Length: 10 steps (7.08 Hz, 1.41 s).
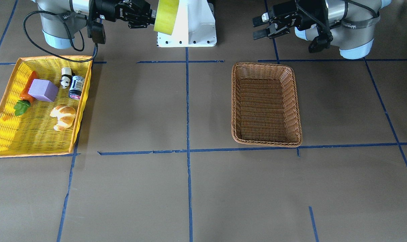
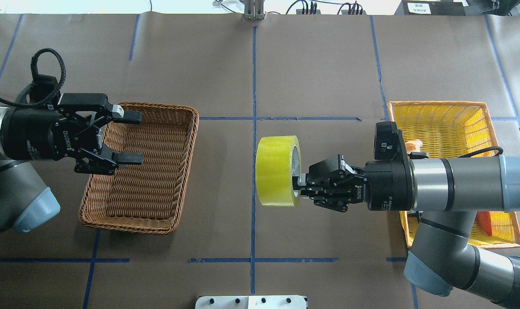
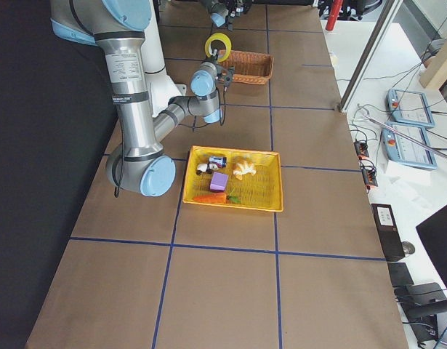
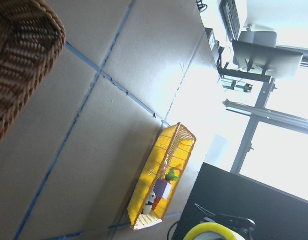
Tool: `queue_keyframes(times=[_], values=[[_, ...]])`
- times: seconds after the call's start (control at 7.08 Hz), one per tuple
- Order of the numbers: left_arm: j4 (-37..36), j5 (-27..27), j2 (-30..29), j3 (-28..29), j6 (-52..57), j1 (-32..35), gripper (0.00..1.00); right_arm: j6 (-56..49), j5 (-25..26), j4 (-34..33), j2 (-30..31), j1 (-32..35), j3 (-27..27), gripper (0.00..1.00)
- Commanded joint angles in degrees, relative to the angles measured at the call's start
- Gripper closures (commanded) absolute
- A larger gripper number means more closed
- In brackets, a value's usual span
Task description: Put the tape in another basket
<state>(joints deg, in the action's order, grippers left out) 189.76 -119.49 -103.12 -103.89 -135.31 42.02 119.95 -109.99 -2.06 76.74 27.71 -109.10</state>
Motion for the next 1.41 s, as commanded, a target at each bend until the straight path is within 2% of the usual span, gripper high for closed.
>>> queue_keyframes(times=[0.0,0.28,0.42,1.27], values=[[6.83,14.14,-0.68,-0.70,-0.21,-9.28,0.00,0.11,0.04,2.48,-0.02,-1.08,0.11,0.98],[6.86,20.59,-5.67,-0.62,-0.22,-16.23,0.00,0.11,0.21,3.02,-0.10,-2.21,0.11,0.98],[6.68,20.79,-7.43,-0.18,-0.13,-18.62,0.00,0.11,0.21,3.11,-0.10,-2.66,0.11,0.98],[6.24,22.46,-9.91,0.88,0.05,-19.43,0.00,0.02,0.39,3.55,-0.10,-8.37,-0.15,0.98]])
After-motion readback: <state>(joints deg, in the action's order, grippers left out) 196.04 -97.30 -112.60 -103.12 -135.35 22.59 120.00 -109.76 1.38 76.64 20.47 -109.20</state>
